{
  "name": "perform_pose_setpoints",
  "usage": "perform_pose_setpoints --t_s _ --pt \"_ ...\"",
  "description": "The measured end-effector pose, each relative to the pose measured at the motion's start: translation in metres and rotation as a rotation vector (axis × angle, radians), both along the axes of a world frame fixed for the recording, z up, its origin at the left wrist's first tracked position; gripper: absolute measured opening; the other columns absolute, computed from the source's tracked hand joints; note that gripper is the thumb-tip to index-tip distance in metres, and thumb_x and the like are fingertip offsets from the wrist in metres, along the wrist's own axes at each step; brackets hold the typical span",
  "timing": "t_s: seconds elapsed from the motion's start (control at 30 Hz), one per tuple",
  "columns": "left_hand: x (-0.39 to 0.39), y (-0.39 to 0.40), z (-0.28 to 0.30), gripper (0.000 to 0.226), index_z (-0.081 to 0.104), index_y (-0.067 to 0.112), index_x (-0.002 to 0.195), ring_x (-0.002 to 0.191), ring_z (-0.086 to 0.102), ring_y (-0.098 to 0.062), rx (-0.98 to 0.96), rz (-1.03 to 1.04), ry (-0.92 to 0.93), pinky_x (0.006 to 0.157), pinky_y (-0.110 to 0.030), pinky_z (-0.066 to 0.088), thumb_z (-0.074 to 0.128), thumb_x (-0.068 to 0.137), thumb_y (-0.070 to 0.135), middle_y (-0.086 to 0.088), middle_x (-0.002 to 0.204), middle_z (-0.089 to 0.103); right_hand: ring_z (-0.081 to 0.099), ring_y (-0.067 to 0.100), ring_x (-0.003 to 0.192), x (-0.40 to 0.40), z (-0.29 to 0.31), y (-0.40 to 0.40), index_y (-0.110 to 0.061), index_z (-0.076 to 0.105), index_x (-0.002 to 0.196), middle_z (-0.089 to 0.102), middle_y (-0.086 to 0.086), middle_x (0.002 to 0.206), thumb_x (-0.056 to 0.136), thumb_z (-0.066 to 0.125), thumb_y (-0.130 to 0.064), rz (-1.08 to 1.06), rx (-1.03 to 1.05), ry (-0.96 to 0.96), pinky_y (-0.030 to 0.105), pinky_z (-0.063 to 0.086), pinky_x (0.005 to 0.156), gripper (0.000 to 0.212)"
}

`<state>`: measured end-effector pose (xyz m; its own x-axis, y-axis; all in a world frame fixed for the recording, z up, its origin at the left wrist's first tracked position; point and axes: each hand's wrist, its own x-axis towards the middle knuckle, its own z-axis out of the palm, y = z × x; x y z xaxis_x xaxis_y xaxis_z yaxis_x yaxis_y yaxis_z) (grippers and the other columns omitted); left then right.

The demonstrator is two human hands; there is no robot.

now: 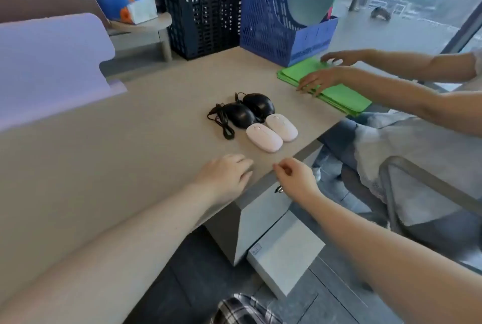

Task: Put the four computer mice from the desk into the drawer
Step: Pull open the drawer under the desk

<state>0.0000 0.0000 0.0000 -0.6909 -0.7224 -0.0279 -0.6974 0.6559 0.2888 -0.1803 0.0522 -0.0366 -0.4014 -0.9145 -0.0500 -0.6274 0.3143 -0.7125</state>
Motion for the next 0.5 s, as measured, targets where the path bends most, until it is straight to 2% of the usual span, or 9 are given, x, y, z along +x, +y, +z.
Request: perform_pose_setpoints --t_s 0.07,0.17,0.27,0.37,0.43,0.5 --pt "-0.007 0.007 -0.014 0.043 0.045 0.014 0.139 0.132 0.042 -0.026 -0.001 0.004 0.029 0.104 -0.041 0.040 0.039 0.099 0.029 -0.004 0.144 0.046 0.054 0.022 0.072 -0.006 -0.015 0.007 -0.006 0.059 0.083 0.061 0.008 0.077 0.095 0.049 -0.032 -0.035 -0.030 -0.016 0.023 0.037 0.055 0.030" --pt "-0.013 0.011 -0.035 0.046 0.044 0.011 0.141 0.140 0.033 -0.025 -0.037 0.042 0.071 0.114 -0.038 0.028 0.042 0.099 0.029 -0.008 0.152 0.037 0.056 0.022 0.078 -0.017 -0.046 0.011 -0.011 0.059 0.105 0.065 0.006 0.094 0.096 0.045 -0.031 -0.020 0.089 -0.054 0.025 0.039 0.053 0.026" --pt "-0.014 0.012 -0.045 0.049 0.039 0.015 0.144 0.144 0.027 -0.021 -0.057 0.081 0.091 0.118 -0.038 0.023 0.041 0.099 0.034 -0.005 0.156 0.031 0.053 0.023 0.085 -0.026 -0.070 0.011 -0.010 0.053 0.123 0.065 0.011 0.112 0.097 0.043 -0.025 -0.057 0.182 -0.054 0.030 0.046 0.072 0.033" --pt "-0.013 0.012 -0.041 0.051 0.035 0.018 0.146 0.144 0.025 -0.019 -0.042 0.103 0.080 0.118 -0.036 0.021 0.038 0.099 0.037 -0.001 0.158 0.028 0.055 0.027 0.089 -0.030 -0.087 0.005 -0.003 0.051 0.126 0.061 0.015 0.108 0.097 0.041 -0.018 -0.152 0.288 -0.166 0.039 0.051 0.087 0.035" --pt "-0.014 0.014 -0.040 0.050 0.035 0.020 0.146 0.144 0.025 -0.020 -0.045 0.104 0.070 0.119 -0.036 0.020 0.038 0.099 0.038 -0.001 0.158 0.028 0.057 0.026 0.090 -0.025 -0.097 -0.002 0.000 0.050 0.129 0.061 0.017 0.119 0.098 0.040 -0.016 -0.170 0.344 -0.161 0.038 0.052 0.085 0.036" --pt "-0.015 0.014 -0.040 0.051 0.033 0.021 0.147 0.145 0.022 -0.019 -0.049 0.102 0.056 0.119 -0.036 0.018 0.037 0.099 0.038 0.000 0.158 0.026 0.055 0.020 0.077 -0.022 -0.103 -0.009 0.001 0.052 0.127 0.058 0.021 0.129 0.098 0.039 -0.016 -0.213 0.326 -0.276 0.031 0.049 0.072 0.036"
